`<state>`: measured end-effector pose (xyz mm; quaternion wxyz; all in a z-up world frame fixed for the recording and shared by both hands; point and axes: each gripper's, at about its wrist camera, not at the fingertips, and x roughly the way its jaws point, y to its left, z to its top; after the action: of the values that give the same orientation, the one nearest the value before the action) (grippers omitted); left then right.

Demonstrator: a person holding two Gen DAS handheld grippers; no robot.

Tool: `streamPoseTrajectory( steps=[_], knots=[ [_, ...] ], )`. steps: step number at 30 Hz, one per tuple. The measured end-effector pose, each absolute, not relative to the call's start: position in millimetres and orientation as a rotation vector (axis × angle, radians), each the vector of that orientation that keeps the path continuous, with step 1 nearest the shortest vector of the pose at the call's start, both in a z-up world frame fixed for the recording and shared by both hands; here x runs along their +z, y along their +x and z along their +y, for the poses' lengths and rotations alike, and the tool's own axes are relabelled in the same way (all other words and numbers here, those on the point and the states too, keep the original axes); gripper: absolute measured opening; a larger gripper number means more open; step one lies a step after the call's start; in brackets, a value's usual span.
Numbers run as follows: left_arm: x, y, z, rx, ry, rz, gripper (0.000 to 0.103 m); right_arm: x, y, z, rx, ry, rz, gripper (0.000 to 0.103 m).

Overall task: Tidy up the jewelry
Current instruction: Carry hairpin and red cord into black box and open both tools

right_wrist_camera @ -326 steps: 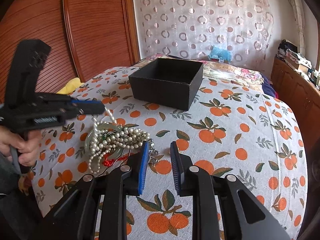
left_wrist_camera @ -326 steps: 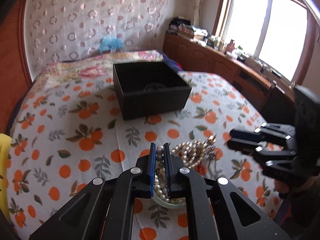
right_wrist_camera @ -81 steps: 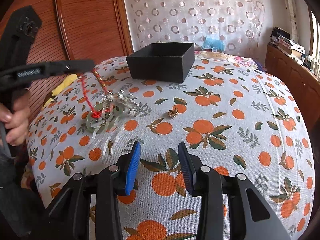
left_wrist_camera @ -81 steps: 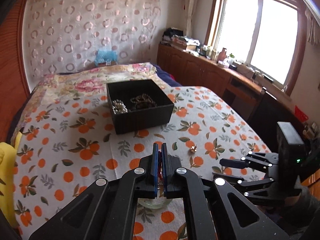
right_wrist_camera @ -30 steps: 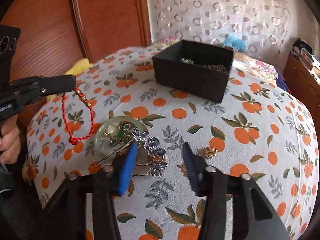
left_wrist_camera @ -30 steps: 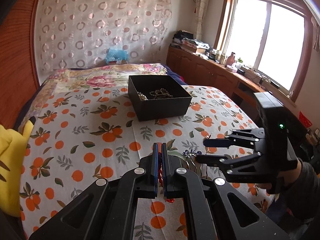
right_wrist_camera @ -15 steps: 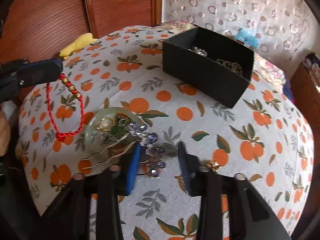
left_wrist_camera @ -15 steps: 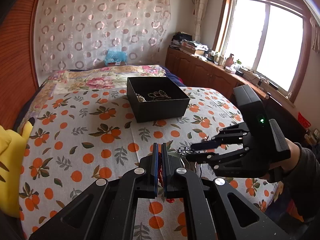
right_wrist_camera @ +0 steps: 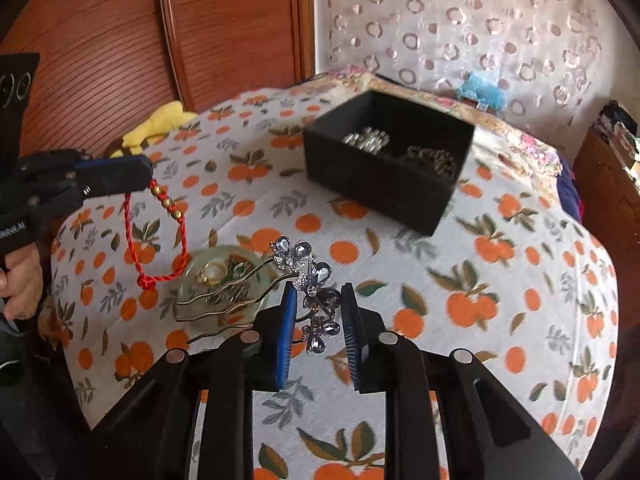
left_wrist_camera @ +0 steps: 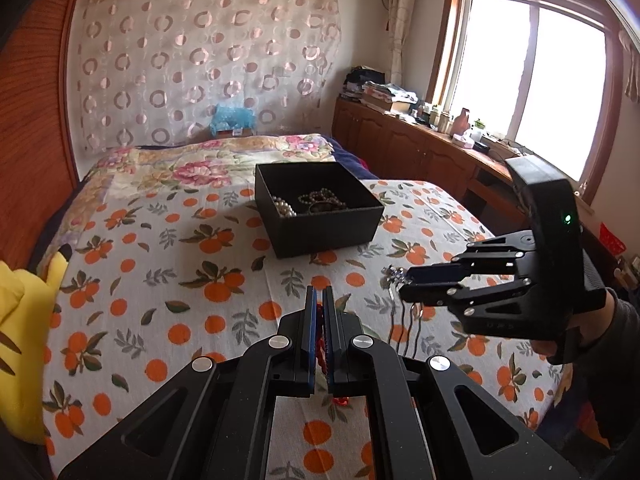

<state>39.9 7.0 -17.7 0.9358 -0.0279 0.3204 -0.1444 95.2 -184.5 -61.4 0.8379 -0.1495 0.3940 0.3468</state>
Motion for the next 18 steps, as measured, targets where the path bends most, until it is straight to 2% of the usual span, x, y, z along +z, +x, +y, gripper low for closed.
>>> streamPoseTrajectory(
  steps=[18],
  knots=[
    [12.9, 86.5, 4.3, -0.25, -0.006, 0.592, 0.002, -17.5, 185.4, -191.1, 0.617, -0.196, 0.728, 0.024]
  ],
)
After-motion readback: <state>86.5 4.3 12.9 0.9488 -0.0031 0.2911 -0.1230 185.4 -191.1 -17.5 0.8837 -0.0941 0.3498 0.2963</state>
